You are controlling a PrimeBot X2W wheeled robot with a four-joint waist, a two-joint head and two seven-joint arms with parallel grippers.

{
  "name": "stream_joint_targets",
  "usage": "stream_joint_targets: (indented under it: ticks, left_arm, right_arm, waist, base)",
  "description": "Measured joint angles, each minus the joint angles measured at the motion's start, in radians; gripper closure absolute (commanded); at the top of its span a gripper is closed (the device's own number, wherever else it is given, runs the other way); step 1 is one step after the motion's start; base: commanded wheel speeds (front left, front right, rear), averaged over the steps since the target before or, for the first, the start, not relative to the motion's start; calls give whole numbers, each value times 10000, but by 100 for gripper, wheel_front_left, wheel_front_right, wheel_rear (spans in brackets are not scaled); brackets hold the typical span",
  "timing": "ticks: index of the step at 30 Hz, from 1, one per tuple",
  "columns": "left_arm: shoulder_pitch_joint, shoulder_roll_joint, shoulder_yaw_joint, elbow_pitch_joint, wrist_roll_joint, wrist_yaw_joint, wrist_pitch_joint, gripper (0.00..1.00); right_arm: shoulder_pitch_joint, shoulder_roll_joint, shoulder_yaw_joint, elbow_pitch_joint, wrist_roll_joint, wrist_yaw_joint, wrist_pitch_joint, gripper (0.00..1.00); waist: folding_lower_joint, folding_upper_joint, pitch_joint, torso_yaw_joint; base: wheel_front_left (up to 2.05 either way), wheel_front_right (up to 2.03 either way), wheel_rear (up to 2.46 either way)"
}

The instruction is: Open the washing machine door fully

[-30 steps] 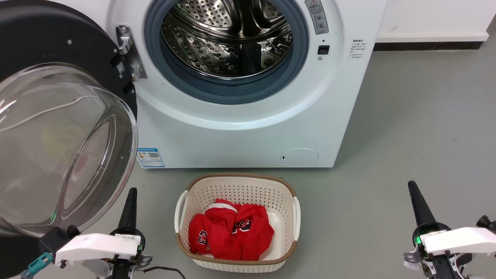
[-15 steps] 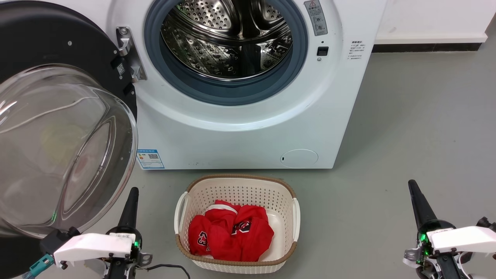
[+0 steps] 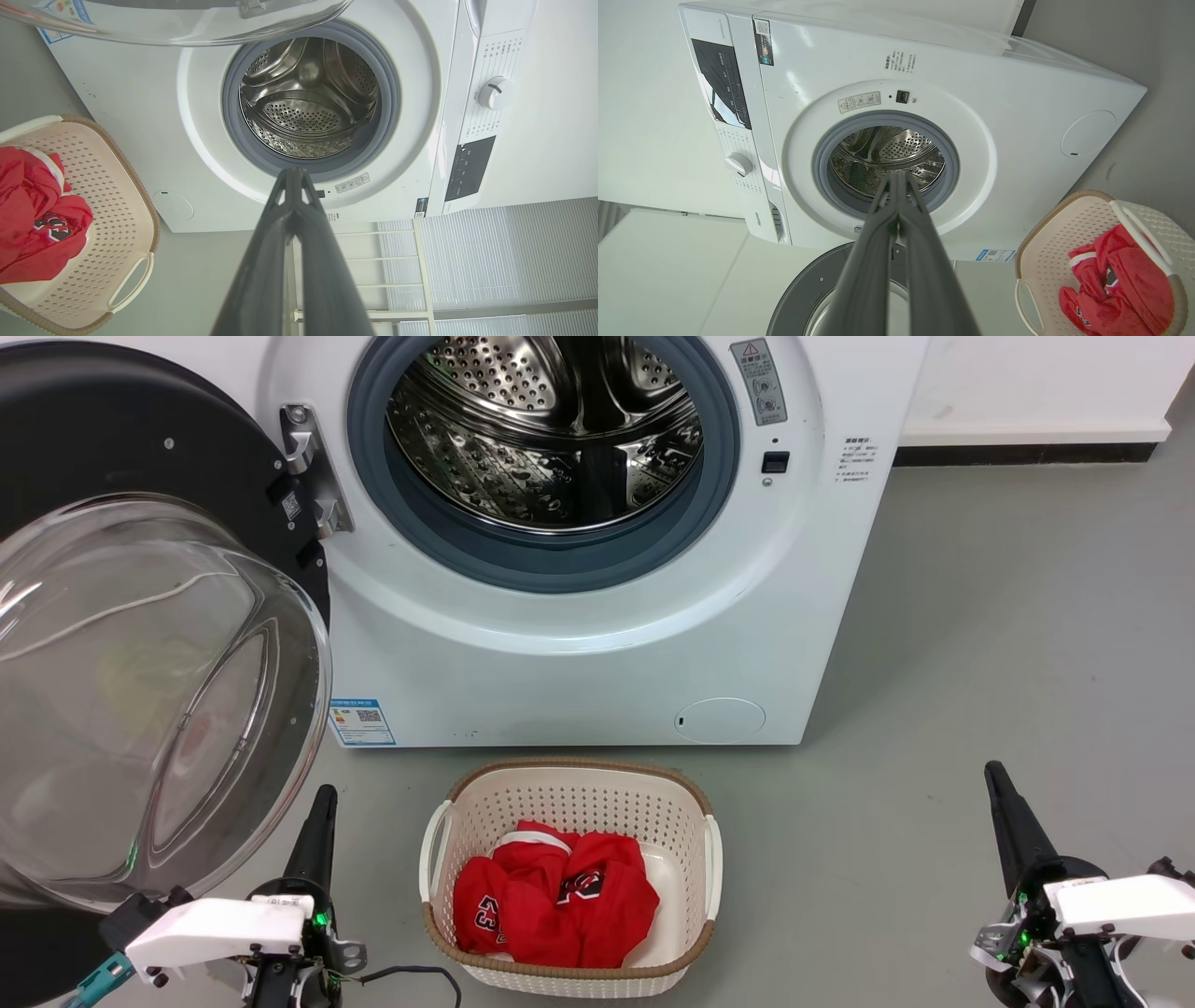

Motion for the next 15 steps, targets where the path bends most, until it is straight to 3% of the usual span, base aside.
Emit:
stream_joint_targets:
  ticks: [15]
  left_arm:
    - [-82, -8, 42, 63, -1127, -2, 280, 100]
  right_arm:
    - [-90, 6, -88, 128, 1110, 0, 244, 100]
  waist:
    - [0, 0, -53, -18]
  base:
    - [0, 0, 0]
